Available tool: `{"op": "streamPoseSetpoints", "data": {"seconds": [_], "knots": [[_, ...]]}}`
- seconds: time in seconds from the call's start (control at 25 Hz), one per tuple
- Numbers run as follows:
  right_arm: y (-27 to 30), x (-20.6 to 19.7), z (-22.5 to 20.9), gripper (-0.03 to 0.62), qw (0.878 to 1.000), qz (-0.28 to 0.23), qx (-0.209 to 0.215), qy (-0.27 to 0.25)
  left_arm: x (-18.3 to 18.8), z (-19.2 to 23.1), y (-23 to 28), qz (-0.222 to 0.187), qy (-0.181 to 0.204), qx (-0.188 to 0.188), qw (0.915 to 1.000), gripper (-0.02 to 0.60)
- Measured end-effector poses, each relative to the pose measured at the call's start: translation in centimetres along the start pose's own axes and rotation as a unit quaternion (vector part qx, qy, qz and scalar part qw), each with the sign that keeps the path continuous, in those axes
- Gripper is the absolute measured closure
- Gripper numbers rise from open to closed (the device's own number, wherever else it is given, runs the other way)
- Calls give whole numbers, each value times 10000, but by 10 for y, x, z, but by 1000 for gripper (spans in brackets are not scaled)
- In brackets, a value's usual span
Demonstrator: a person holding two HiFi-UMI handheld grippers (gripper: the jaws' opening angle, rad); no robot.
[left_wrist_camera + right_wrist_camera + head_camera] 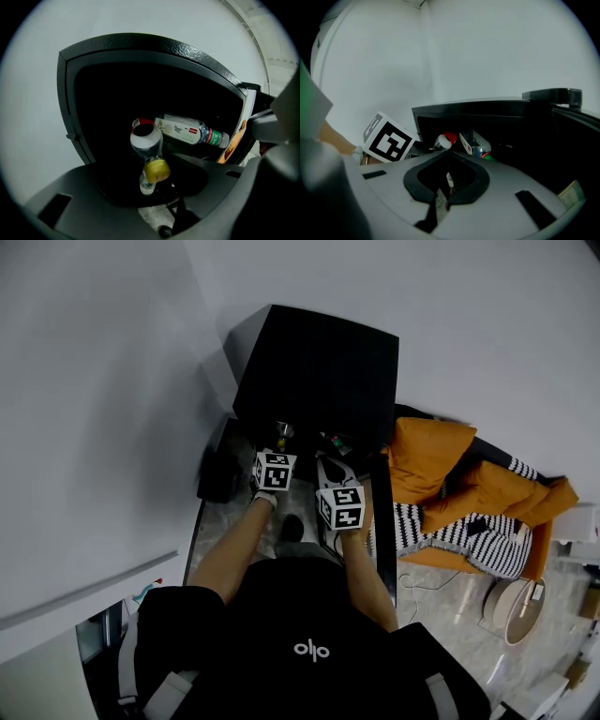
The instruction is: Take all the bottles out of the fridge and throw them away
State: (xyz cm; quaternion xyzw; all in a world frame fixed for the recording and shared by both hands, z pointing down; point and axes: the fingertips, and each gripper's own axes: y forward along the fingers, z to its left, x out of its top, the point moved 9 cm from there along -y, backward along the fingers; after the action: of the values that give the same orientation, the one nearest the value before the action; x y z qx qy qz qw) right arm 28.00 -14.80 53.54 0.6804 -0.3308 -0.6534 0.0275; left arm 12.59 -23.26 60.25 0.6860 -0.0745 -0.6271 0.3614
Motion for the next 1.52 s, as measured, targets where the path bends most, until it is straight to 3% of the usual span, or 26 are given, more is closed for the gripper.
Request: {"op": "streamPoseSetpoints", "data": {"seconds": [0.12,0.4,0.68,1.16,1.52], "knots": [[1,1,-2,592,10000,22,4,8,-1,3,-3,-3,-18,-9,10000,425],[-5,-2,8,592,10000,26,57,47,-2,3,-27,-183,48,-109,9998,426],[-22,-15,32,592,9999,-30,30,111,-5,3,-67,-637,209,-170,9976,428],[-98,-50,110,592,9998,-120,-57,117,-48,2,-194,-1048,459,-194,9932,428],[-136,-77,174,592,9996,-200,201,53,-93,20,-289,-1319,375,170,9904,428]]}}
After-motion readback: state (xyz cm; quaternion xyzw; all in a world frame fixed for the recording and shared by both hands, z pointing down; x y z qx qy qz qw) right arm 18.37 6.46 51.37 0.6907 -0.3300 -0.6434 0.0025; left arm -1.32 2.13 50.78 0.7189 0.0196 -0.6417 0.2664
